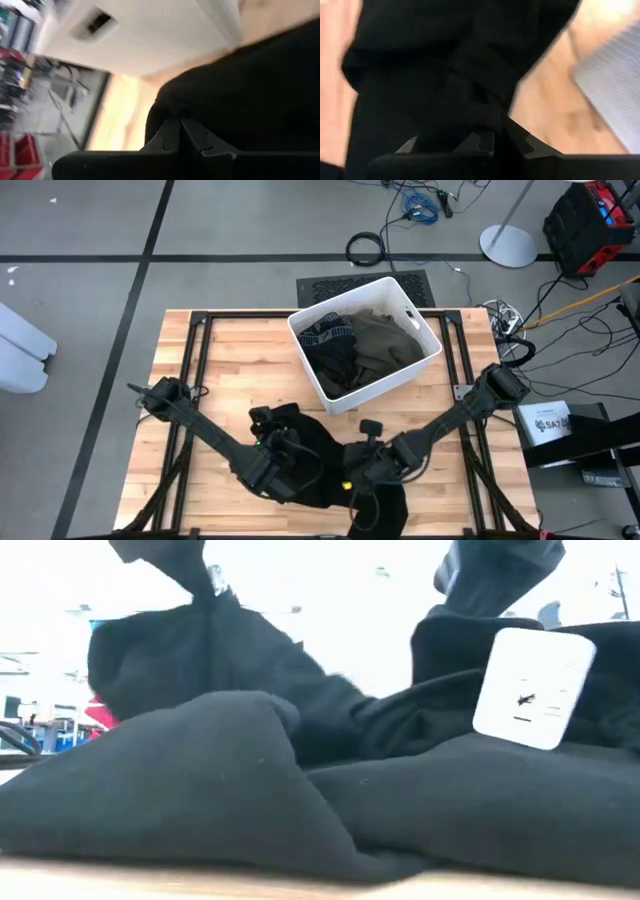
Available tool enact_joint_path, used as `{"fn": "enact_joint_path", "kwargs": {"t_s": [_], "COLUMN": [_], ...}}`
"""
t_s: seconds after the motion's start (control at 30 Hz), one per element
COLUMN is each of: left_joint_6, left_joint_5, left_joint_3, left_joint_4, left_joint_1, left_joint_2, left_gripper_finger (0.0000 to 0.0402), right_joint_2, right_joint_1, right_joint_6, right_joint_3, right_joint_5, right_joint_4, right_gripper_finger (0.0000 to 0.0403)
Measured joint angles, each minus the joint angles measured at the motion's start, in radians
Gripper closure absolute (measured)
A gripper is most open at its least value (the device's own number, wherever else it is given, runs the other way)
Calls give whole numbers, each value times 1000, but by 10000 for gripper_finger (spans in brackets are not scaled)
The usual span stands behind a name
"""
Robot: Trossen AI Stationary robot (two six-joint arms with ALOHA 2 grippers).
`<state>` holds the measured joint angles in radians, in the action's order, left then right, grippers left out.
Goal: Sort clothes
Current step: Put the black shirt into the white bin
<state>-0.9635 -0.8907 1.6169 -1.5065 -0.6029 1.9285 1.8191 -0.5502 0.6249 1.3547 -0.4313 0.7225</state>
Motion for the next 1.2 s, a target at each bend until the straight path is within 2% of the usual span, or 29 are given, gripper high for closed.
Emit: {"fn": "enact_joint_path", "kwargs": {"t_s": [0.13, 0.33, 0.53, 0.6, 0.67, 0.77, 0.9, 1.0, 1.07, 1.13, 1.2], "left_joint_6": [12, 109, 153, 158, 144, 84, 18, -70, -98, -109, -104], "left_joint_5": [117, 277, 382, 438, 448, 380, 199, 18, -88, -174, -228], "left_joint_3": [-68, -101, -101, -82, -42, 19, 44, 44, 44, 44, 44], "left_joint_4": [80, 148, 142, 90, 6, -66, 6, 51, 82, 109, 122], "left_joint_1": [23, 32, 38, 45, 49, 43, 0, -49, -82, -112, -135], "left_joint_2": [1, 0, 0, 1, 1, -4, -65, -94, -102, -106, -105], "left_gripper_finger": [401, 379, 310, 283, 261, 242, 239, 238, 238, 238, 238], "right_joint_2": [0, -1, -1, -1, -1, -3, -15, -16, -6, 11, 25], "right_joint_1": [36, 47, 38, 35, 30, 18, -10, -48, -80, -107, -124], "right_joint_6": [-37, -6, -17, -17, -4, 40, 125, 172, 174, 170, 158], "right_joint_3": [-19, -18, -18, -18, -18, -18, -18, -17, -17, -17, -18], "right_joint_5": [55, 136, 179, 202, 248, 325, 405, 373, 297, 233, 224], "right_joint_4": [-69, -44, -46, -45, -38, -16, 0, 2, -4, -11, -24], "right_gripper_finger": [403, 399, 354, 331, 307, 273, 245, 235, 234, 234, 234]}}
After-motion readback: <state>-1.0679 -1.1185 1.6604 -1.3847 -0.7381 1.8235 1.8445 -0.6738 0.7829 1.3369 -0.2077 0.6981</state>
